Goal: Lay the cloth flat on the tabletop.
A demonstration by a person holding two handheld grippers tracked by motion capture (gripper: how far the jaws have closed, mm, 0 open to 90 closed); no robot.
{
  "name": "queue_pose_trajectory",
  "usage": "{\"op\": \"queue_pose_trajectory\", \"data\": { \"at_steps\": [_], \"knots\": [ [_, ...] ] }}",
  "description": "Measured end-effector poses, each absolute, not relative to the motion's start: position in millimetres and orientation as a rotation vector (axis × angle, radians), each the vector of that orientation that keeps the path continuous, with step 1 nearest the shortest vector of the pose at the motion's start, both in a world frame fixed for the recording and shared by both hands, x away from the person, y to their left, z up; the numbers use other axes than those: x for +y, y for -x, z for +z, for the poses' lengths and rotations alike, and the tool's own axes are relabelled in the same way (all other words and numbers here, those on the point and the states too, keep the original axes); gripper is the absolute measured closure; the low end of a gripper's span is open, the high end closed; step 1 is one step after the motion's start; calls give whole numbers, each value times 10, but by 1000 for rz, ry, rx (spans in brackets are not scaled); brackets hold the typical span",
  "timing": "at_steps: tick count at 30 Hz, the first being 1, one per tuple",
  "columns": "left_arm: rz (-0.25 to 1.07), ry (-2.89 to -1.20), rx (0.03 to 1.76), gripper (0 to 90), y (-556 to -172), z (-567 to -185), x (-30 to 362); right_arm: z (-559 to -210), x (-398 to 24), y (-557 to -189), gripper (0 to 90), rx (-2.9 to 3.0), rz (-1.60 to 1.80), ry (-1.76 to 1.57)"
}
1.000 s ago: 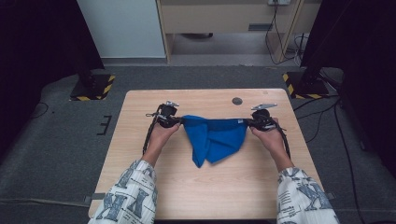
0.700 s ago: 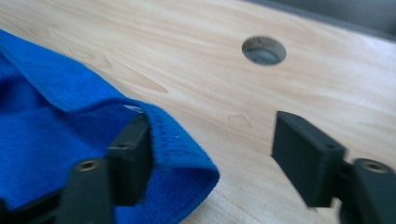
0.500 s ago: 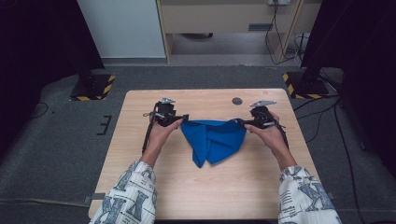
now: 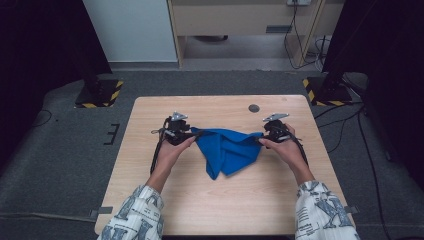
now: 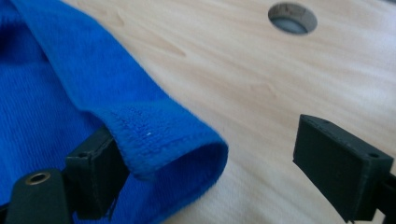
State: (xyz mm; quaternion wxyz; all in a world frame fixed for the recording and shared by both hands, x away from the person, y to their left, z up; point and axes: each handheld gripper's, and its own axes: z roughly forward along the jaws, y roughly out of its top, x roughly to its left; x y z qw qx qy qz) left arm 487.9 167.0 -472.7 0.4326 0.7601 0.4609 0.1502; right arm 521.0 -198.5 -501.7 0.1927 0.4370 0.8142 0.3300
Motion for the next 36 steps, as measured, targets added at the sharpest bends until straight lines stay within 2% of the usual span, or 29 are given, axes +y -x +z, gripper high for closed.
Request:
{"op": "queue_pose_trajectory", "data": {
  "at_steps": [13,17,20,27,30,32,36],
  "knots": [
    [354,-1916,1111,313,-4561,-4954,1672,-5155,-2248,-4939,167,2270,914,-1226],
    [360,-1911,1089,321,-4451,-4924,1638,-5099,-2295,-4797,245,2238,980,-1216],
    [368,-1915,1071,324,-4343,-4908,1612,-5054,-2289,-4664,334,2220,1034,-1195],
    [405,-1955,1029,323,-3991,-4966,1593,-5004,-2105,-4322,498,2241,1168,-1102],
    [428,-1994,1003,331,-3848,-5000,1575,-5010,-1976,-4226,551,2273,1209,-1051],
    [397,-1991,1005,338,-3770,-5023,1555,-5007,-1875,-4172,581,2283,1242,-1022],
    [393,-2018,976,346,-3709,-5042,1445,-5011,-1666,-4069,606,2335,1272,-961]
  ]
}}
